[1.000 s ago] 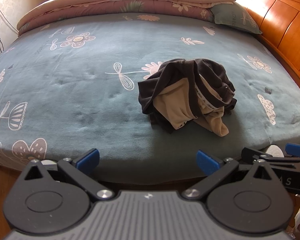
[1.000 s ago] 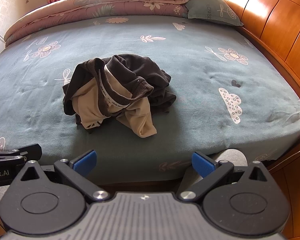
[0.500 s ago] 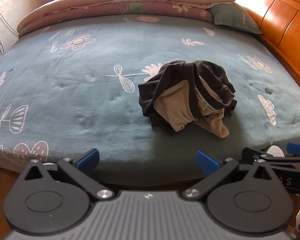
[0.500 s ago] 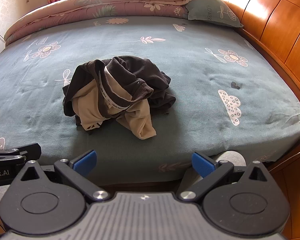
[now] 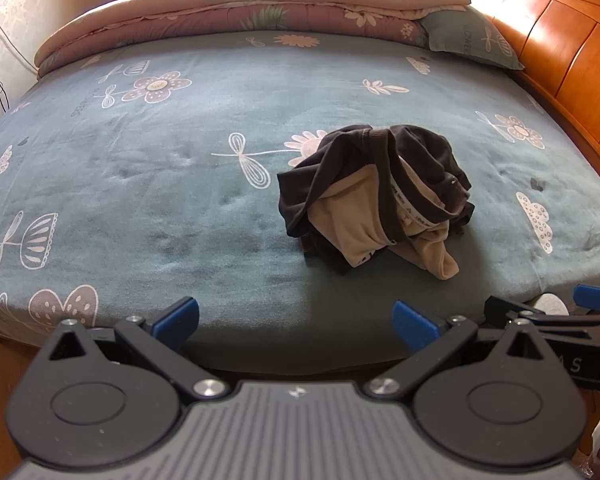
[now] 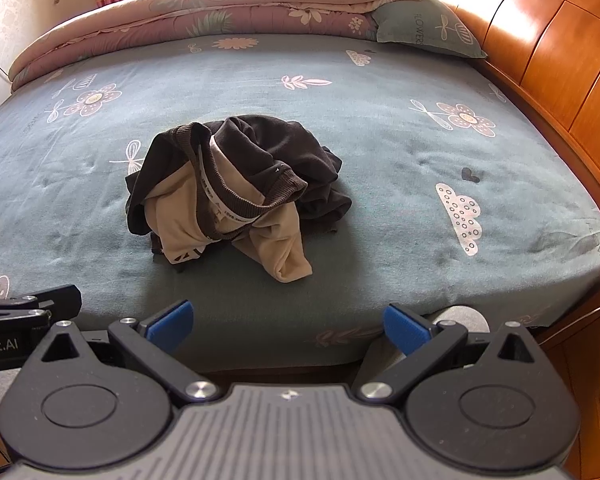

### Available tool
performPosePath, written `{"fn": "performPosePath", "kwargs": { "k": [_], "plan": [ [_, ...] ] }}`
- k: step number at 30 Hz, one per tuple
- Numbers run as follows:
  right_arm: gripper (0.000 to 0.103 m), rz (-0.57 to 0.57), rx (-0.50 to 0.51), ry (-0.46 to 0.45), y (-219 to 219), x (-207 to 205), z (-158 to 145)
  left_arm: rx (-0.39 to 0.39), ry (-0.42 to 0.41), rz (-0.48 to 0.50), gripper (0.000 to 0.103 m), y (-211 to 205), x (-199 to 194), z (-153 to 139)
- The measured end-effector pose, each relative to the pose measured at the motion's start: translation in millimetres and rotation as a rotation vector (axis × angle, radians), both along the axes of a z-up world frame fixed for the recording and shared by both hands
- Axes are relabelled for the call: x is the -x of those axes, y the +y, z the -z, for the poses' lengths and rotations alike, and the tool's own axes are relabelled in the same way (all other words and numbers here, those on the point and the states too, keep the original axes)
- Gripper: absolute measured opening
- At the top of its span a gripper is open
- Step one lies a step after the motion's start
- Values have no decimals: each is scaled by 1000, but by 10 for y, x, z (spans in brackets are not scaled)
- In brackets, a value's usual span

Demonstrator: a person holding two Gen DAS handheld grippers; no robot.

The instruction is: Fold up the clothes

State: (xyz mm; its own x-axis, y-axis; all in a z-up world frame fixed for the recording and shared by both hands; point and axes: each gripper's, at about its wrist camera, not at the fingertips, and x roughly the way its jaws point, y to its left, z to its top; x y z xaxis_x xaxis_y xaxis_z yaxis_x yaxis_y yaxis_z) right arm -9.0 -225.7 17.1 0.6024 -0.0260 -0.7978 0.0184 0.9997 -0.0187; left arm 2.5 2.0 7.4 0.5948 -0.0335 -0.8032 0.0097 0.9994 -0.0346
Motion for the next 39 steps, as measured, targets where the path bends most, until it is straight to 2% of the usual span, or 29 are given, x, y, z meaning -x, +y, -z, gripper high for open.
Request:
{"fn": "performPosePath", "kwargs": {
  "k": [39],
  "plan": [
    [103,-12,-4,20,2,-89,60,-2,-3,24,103,1,-78,39]
  ]
}}
